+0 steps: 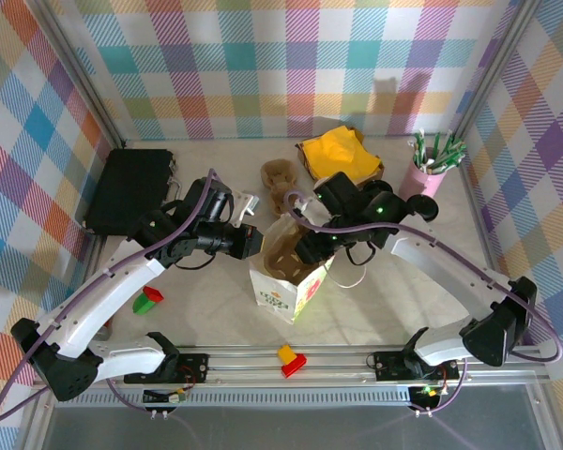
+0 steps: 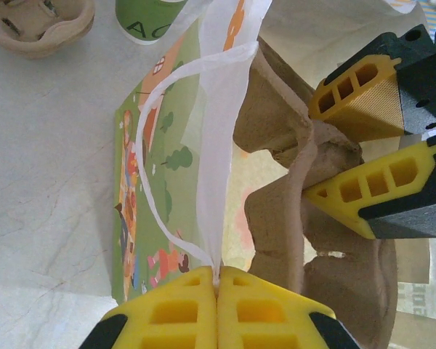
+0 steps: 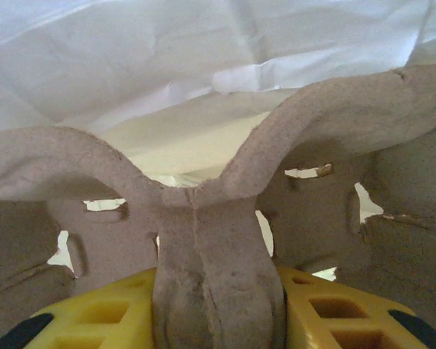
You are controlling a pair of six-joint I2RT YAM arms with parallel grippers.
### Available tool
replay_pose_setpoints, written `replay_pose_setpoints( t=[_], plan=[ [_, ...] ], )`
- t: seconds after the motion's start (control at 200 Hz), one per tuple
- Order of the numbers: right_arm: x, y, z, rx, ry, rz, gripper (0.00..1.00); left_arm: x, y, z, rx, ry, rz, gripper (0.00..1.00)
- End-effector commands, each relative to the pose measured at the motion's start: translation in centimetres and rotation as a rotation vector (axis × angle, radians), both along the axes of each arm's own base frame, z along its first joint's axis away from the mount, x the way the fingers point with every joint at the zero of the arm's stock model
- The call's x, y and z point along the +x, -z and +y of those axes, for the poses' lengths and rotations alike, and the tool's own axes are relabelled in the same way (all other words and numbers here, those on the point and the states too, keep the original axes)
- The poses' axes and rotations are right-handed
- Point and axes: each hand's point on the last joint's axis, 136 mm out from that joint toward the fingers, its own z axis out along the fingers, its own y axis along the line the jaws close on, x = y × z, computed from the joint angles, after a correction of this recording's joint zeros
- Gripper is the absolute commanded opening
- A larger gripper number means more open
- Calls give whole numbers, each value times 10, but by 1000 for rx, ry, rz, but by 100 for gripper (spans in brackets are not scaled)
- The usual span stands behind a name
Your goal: Pack the takeout coffee
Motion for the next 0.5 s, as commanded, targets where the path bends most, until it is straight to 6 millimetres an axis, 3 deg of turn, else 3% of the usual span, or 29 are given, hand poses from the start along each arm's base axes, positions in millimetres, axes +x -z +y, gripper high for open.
replay_pose_setpoints(
  t=[0.0, 0.225, 0.495],
  plan=[
    [-5, 0, -4, -68, -50, -19, 40, 4, -13, -2, -27, 10, -36, 6],
    [-8, 7, -1, -149, -85, -25, 40, 3, -14, -4, -40, 15, -34, 6],
    [-13, 8, 11, -121, -125, 2, 41, 3, -15, -5, -48, 17, -35, 5]
  ],
)
